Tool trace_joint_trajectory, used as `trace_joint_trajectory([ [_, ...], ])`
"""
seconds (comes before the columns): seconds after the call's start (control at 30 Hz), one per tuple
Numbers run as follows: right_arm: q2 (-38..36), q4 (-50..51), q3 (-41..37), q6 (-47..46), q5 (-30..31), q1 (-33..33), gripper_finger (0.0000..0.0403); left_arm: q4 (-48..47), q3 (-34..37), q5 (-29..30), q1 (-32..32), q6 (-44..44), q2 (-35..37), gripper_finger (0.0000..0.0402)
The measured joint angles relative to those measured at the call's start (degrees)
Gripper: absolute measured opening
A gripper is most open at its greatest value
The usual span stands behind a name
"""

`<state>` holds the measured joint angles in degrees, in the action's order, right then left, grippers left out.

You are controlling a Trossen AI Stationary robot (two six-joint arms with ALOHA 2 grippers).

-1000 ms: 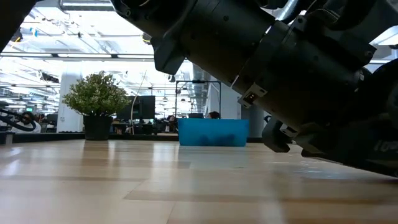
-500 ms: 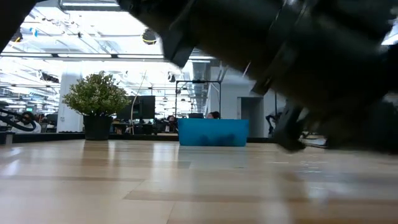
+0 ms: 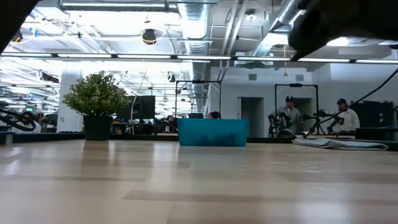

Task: Pick and placing Produce into tupperware
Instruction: Put the cherry into the blue bin

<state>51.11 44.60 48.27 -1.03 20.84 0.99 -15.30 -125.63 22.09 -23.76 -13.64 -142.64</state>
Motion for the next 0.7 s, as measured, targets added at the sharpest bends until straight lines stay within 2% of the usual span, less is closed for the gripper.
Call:
trace_joint_trajectory([
  [0.13, 0.0, 0.0, 0.0, 0.0, 0.0, 0.0, 0.0225, -9.3, -9.5, 2.2, 0.1, 2.8, 0.3, 0.0091],
  [0.33, 0.0, 0.0, 0.0, 0.0, 0.0, 0.0, 0.0225, -6.4, -8.7, 5.5, -1.1, 3.3, 5.3, 0.0092],
  [0.43, 0.0, -0.1, 0.0, 0.0, 0.0, 0.0, 0.0225, -1.1, -9.4, 8.1, -2.2, 4.9, 6.8, 0.0092],
  [0.57, 0.0, -0.2, 0.0, 0.0, 0.0, 0.0, 0.0225, 10.6, -9.4, 8.4, -3.5, 9.2, 7.7, 0.0092],
  [0.7, 0.0, -0.3, 0.0, 0.0, 0.0, 0.0, 0.0225, 25.3, -9.4, 4.5, -4.8, 12.1, 7.7, 0.0092],
])
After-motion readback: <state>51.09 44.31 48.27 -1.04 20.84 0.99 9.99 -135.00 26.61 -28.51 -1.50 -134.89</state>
